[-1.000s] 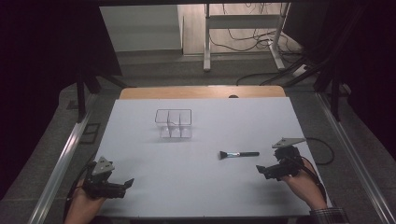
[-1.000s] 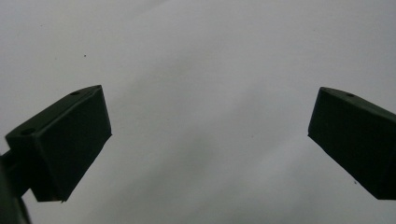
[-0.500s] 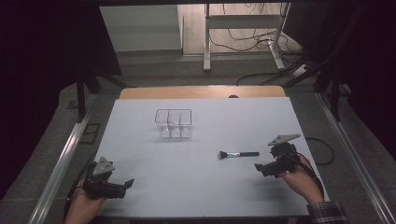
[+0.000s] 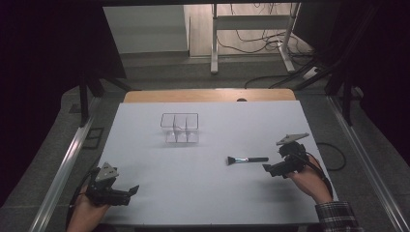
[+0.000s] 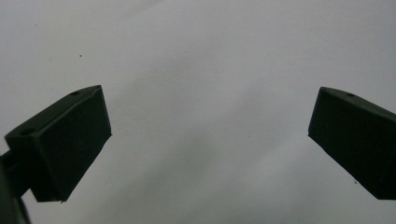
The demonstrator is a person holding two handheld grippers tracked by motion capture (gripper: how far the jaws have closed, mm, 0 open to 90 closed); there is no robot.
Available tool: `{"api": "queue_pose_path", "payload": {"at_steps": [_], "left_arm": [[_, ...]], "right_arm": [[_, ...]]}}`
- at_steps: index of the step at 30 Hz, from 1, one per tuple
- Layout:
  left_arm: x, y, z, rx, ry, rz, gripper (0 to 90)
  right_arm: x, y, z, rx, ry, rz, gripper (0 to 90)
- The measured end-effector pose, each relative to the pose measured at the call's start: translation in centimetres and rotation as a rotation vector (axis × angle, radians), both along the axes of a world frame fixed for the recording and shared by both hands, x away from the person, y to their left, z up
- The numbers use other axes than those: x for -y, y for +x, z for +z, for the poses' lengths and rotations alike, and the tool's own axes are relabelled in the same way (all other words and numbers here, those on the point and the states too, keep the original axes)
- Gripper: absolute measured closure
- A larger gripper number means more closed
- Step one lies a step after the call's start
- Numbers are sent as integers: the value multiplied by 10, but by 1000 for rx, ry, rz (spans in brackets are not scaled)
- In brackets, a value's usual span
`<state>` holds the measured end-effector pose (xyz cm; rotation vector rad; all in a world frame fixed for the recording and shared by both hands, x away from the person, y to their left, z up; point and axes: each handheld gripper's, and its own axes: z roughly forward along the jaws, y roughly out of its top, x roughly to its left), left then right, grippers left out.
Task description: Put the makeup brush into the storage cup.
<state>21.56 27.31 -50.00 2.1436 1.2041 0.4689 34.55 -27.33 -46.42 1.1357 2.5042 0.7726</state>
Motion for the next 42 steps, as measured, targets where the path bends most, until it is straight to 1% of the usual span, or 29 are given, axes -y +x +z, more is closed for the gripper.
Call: {"api": "queue_pose_path", "payload": {"at_steps": [3, 7, 10, 20, 25, 29, 34, 39, 42], "left_arm": [[0, 0, 0, -2, 2, -3, 0], [0, 0, -1, -5, 4, -3, 0], [0, 0, -1, -5, 5, -2, 0], [0, 1, -2, -10, 7, -4, 0], [1, 1, -2, -13, 10, -5, 0], [1, 1, -2, -13, 9, -6, 0], [1, 1, -2, -15, 10, -7, 0], [1, 1, -2, -16, 10, -8, 0], [1, 2, -2, -17, 10, -8, 0]], "right_arm": [[0, 2, 0, -3, 2, -2, 0], [1, 7, 0, -25, 5, -16, 0], [1, 9, 0, -23, 3, -10, 0], [2, 24, 0, -52, -23, -22, 0], [3, 30, -1, -65, -29, -33, 0], [0, 33, -2, -73, -40, -33, 0], [-7, 37, -4, -83, -66, -7, 0], [-15, 39, -8, -105, -77, 21, 0], [-19, 41, -10, -115, -80, 28, 0]]}}
